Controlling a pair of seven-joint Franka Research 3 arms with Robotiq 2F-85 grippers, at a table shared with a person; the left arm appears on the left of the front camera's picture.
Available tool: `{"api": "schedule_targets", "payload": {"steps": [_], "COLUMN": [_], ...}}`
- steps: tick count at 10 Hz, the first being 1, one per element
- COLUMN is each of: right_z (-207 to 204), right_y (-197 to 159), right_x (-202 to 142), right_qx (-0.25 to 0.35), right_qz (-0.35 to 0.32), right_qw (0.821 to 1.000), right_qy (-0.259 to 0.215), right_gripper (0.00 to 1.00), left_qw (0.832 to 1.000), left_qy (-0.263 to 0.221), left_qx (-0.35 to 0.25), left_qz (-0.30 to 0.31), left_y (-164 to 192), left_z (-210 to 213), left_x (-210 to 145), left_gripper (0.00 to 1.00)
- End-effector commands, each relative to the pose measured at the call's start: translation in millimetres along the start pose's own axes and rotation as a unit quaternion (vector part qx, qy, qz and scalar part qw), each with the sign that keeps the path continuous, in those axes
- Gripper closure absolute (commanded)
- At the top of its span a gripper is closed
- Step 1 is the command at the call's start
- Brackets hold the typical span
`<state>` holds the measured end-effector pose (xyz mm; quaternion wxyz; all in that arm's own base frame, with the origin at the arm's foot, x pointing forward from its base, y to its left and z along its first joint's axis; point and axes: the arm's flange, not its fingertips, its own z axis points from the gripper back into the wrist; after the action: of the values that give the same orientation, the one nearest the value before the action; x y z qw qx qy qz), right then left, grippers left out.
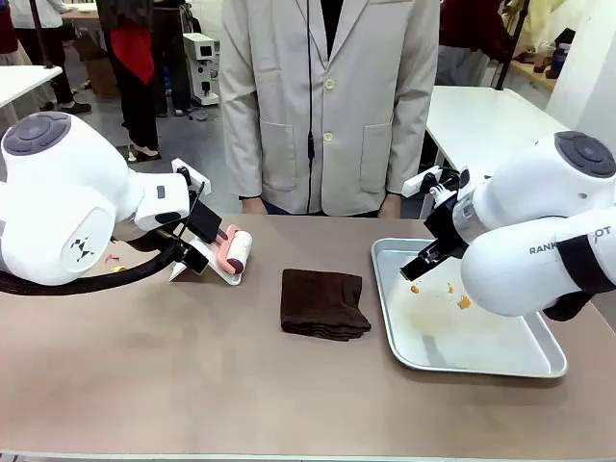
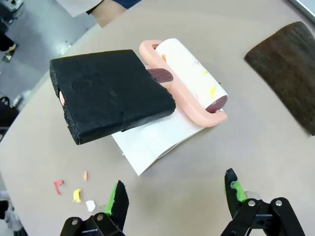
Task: Clean the surface of the table.
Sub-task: Hold the Lint Roller with your left hand and the towel with your right hand.
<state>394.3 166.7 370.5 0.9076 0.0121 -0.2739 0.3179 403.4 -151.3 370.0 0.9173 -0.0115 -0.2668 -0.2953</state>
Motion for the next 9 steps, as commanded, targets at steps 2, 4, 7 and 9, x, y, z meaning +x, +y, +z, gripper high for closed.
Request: {"api": "schedule_targets", "payload": {"steps": [2,4,7,9], "right_z": [0.0,0.0,0.0,0.0], "right_y": [0.0,0.0,0.0,0.0], "right_x": [0.1,0.1,0.1,0.1], "right_qx": [0.0,0.0,0.0,0.0], "right_qz": [0.0,0.0,0.0,0.0], "right_qw": [1.0,1.0,1.0,1.0], "right_qy": [0.0,0.0,0.0,0.0], "right_gripper": [0.0,0.0,0.0,0.0], "left_qw": [1.0,1.0,1.0,1.0], "left_qy": [0.0,0.0,0.0,0.0], "left_qx": [0.0,0.0,0.0,0.0], "left_qz": [0.0,0.0,0.0,0.0], "left_y": [0.0,0.0,0.0,0.0], "left_z": [0.1,0.1,0.1,0.1], "left_x": [0.0,0.0,0.0,0.0], "left_gripper": [0.0,0.0,0.0,0.0]}}
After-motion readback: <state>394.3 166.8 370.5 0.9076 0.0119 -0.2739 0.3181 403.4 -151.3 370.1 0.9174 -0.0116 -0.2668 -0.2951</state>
